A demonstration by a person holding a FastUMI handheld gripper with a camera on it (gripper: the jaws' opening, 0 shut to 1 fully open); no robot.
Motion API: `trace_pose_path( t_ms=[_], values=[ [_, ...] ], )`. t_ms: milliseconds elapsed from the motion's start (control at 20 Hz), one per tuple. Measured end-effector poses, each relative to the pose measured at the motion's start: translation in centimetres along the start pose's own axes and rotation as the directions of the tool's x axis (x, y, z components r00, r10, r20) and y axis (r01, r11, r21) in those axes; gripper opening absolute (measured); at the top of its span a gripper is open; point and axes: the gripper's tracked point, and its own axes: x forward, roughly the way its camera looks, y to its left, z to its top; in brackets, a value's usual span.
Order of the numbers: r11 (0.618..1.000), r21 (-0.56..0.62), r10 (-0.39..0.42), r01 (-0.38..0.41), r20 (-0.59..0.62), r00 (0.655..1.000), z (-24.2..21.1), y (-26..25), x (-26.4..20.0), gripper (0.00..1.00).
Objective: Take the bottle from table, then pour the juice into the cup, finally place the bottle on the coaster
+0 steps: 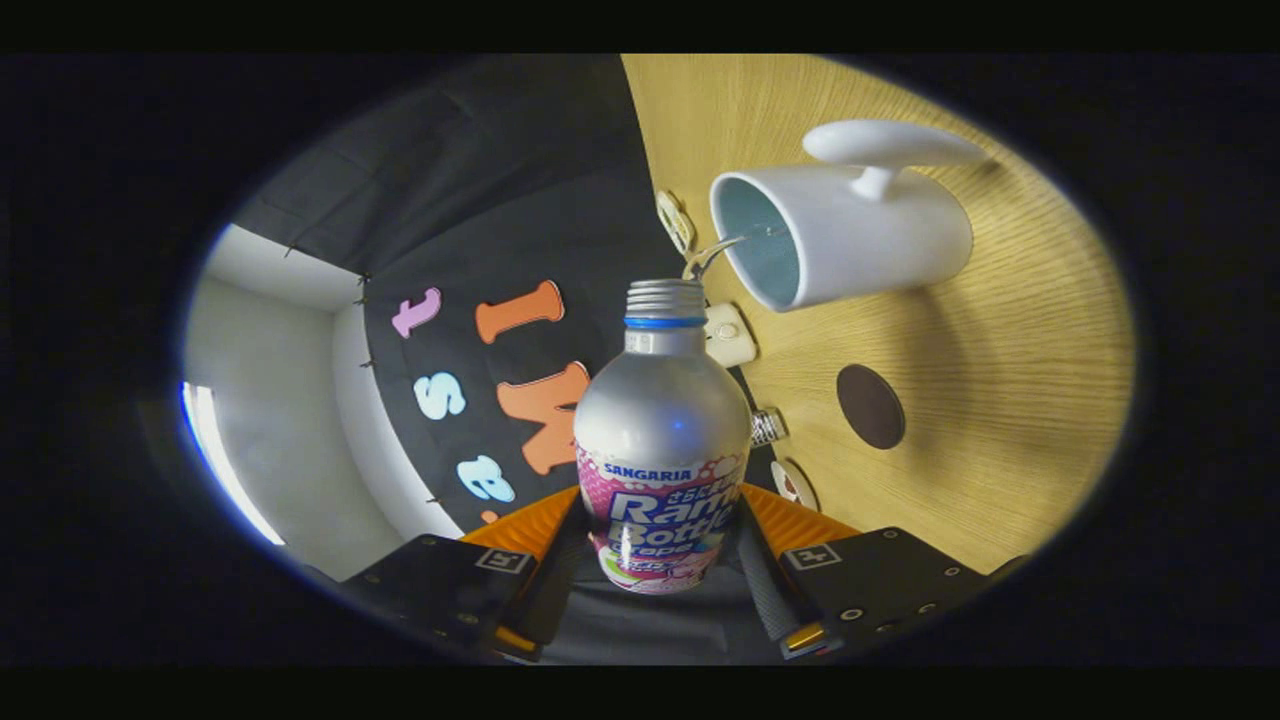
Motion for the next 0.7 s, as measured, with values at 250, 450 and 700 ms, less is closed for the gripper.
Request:
trace_pose_path(
  t_ms=[250,450,700],
  values=[
    [0.999,0.030,0.015,-0.015,0.013,1.000,0.3,1.3,0.8,0.76],
    [0.999,0.033,0.026,-0.026,0.012,1.000,0.1,2.1,1.8,0.76],
    [0.997,0.064,0.037,-0.037,0.009,0.999,-0.2,2.7,2.4,0.76]
  ],
)
